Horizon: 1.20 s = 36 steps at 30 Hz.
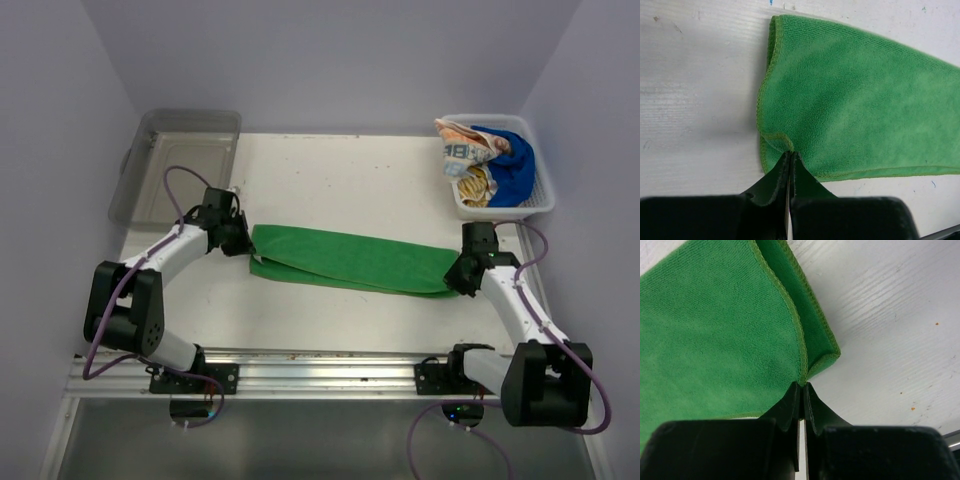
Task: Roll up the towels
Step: Fold the towel
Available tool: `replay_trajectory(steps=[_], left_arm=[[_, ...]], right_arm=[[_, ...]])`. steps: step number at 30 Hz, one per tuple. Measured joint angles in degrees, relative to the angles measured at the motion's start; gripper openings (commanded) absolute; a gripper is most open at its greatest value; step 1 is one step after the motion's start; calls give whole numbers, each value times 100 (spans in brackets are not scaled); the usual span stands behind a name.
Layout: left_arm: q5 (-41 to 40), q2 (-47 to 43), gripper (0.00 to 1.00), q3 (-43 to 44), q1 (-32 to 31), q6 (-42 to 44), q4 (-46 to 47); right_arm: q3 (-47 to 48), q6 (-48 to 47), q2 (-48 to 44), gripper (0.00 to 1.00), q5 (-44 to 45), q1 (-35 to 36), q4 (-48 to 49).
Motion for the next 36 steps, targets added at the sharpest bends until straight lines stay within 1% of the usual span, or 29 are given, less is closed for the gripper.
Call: replay_trajectory(steps=[5,10,20,29,36], left_arm=[[7,-59,0,-44,0,-15,-17],[24,-310,0,-37,0,-31,-50],[131,-402,0,15,0,-28,-83],[238,-411,0,-538,0,-116,-7],[247,-411,0,-667,0,-142,59]], right_arm=[[-74,57,13,0,9,0,2],[-55,101,-15,0,127,0,-22],[240,98,-81,0,391,0,-87],[149,144,-79,0,420,0,-120],[-11,184,-76,0,411,0,-116]])
